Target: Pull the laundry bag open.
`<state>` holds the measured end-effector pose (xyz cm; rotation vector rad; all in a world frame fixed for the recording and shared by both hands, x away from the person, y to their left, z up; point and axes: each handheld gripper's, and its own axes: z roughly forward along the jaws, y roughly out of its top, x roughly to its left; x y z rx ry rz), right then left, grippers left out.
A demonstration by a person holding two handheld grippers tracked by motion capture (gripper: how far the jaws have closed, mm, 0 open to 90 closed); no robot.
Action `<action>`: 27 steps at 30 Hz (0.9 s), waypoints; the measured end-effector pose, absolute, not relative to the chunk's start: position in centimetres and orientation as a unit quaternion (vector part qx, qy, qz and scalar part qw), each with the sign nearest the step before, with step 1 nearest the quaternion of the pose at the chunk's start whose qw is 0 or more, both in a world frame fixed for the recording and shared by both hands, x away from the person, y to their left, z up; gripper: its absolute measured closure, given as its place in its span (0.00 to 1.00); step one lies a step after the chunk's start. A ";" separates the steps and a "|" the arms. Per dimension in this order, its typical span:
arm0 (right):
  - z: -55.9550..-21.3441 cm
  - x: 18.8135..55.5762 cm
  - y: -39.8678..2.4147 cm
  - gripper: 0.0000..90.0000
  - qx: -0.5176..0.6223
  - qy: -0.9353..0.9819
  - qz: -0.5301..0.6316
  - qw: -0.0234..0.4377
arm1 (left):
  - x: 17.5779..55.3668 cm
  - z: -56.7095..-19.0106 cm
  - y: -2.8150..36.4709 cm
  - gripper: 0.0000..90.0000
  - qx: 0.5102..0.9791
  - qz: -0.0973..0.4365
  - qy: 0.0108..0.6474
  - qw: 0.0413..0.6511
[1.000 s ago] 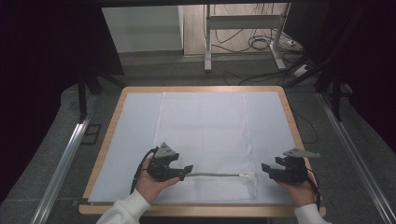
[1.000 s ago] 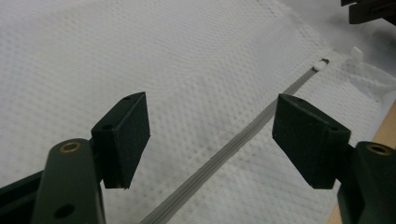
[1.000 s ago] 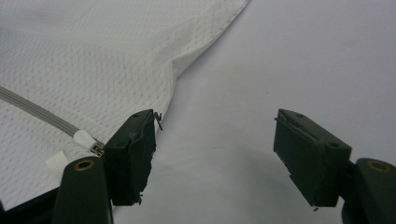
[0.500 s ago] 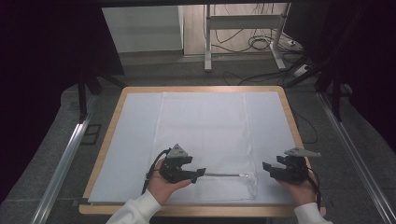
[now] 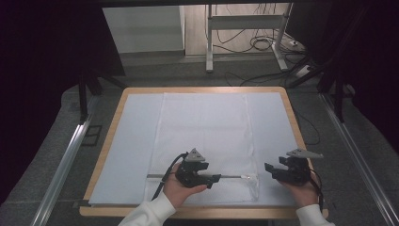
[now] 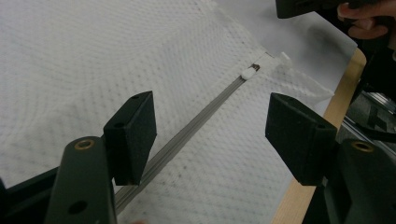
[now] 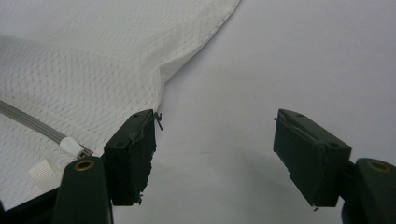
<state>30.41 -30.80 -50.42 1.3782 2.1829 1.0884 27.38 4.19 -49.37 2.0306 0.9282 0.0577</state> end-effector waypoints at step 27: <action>-50.5 30.5 -30.7 0.32 0.485 0.767 0.383 0.171 | 29.0 -50.1 0.2 0.50 0.824 -0.008 0.371 0.429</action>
